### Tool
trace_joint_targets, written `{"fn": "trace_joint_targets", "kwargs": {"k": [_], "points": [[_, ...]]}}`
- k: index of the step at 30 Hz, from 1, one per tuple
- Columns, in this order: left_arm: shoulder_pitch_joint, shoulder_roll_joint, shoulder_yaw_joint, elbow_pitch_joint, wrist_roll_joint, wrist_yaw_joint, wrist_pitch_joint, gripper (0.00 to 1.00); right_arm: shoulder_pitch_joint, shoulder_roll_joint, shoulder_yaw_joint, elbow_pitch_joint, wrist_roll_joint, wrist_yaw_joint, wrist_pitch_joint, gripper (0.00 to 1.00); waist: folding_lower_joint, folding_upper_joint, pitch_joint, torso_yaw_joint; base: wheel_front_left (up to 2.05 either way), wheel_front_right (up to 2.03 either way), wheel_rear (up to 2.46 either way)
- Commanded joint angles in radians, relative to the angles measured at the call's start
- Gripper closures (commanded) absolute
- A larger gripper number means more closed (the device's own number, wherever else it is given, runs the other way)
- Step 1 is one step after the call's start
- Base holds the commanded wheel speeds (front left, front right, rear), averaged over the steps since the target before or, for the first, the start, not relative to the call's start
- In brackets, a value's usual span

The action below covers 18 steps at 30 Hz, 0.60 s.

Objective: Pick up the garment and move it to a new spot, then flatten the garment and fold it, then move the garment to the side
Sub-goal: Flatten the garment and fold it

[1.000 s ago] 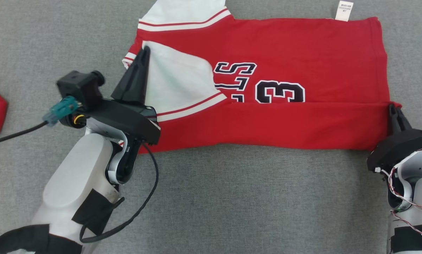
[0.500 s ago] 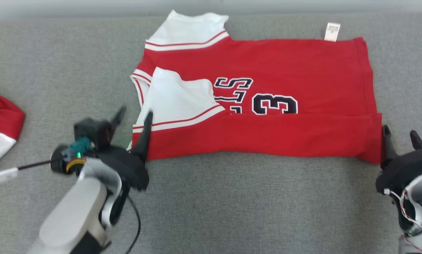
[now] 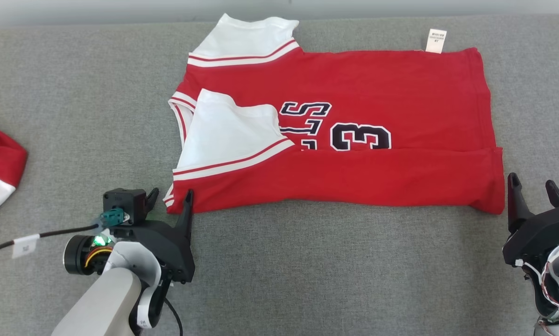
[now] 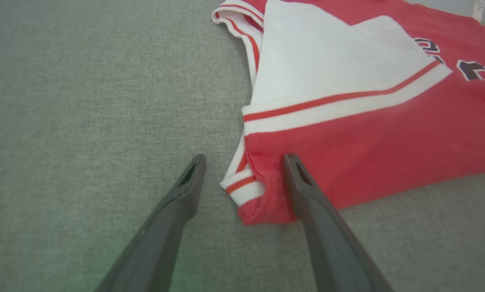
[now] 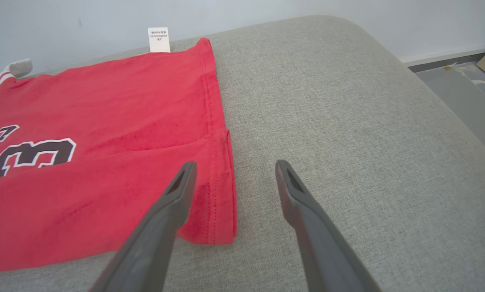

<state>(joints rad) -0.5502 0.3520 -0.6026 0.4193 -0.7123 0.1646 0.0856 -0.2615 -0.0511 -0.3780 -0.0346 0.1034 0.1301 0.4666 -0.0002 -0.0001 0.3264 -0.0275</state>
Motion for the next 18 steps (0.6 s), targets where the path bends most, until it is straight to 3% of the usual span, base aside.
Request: {"fn": "trace_joint_targets", "kwargs": {"k": [1, 2, 3, 11, 18], "points": [[0.031, 0.001, -0.008, -0.001, -0.004, 0.001, 0.013, 0.27, 0.009, 0.001, -0.004, -0.004, 0.000, 0.001, 0.001, 0.00, 0.0002, 0.0001, 0.005, -0.002, 0.00, 0.00, 0.00], [0.035, 0.004, -0.013, -0.009, -0.003, 0.000, 0.023, 0.87, 0.011, 0.001, -0.006, -0.004, -0.006, 0.001, 0.005, 0.00, 0.0002, 0.0001, 0.007, -0.003, 0.00, 0.00, 0.00], [0.036, 0.006, -0.016, -0.017, -0.007, -0.003, 0.029, 1.00, 0.012, 0.001, -0.009, -0.005, -0.015, 0.001, 0.009, 0.00, 0.0002, 0.0001, 0.009, -0.003, 0.00, 0.00, 0.00], [0.081, 0.031, -0.016, -0.061, -0.012, 0.013, 0.027, 1.00, 0.006, 0.002, -0.015, 0.004, -0.098, 0.001, 0.057, 0.00, 0.0002, 0.0001, 0.015, -0.009, 0.00, 0.00, 0.00], [0.096, 0.033, -0.019, -0.085, -0.013, 0.019, 0.018, 1.00, -0.032, 0.002, -0.005, 0.089, -0.069, 0.001, 0.067, 0.00, 0.0002, 0.0001, 0.030, 0.004, 0.00, 0.00, 0.00]]}}
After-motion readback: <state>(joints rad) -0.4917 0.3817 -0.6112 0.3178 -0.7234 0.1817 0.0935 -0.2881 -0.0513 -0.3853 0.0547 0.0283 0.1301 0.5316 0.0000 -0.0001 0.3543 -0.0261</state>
